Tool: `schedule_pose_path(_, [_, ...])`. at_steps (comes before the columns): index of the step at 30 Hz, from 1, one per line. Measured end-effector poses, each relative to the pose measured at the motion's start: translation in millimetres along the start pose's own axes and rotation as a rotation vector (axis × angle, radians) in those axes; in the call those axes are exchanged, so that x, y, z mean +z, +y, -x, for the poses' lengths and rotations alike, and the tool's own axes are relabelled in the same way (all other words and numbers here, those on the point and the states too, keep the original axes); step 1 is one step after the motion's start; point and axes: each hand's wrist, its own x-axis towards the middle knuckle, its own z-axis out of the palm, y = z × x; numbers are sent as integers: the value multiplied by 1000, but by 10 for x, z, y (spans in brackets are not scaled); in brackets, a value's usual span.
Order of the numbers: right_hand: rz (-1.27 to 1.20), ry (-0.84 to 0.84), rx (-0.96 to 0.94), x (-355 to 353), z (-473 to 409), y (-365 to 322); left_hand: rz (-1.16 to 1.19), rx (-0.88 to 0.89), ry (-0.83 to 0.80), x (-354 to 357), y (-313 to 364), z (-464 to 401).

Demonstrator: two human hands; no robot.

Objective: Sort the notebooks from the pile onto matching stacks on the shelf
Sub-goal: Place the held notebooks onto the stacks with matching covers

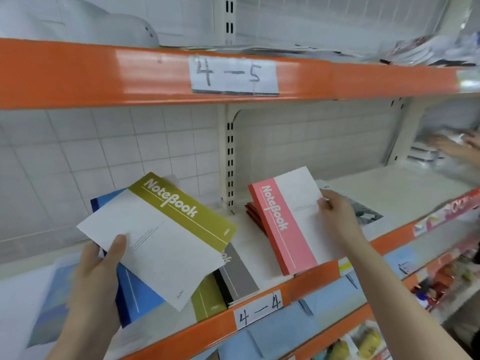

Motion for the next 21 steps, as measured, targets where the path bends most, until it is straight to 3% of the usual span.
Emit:
schedule_pose_path(4, [210,-46,-28,66,-472,265,-30,30,46,120,-64,56])
schedule_pose_path(14, [336,-157,22,157,-773,520,-67,77,114,162,-73,246])
schedule_pose_path(21, [452,-169,-39,263,-731,680,-98,98,149,241,-48,263])
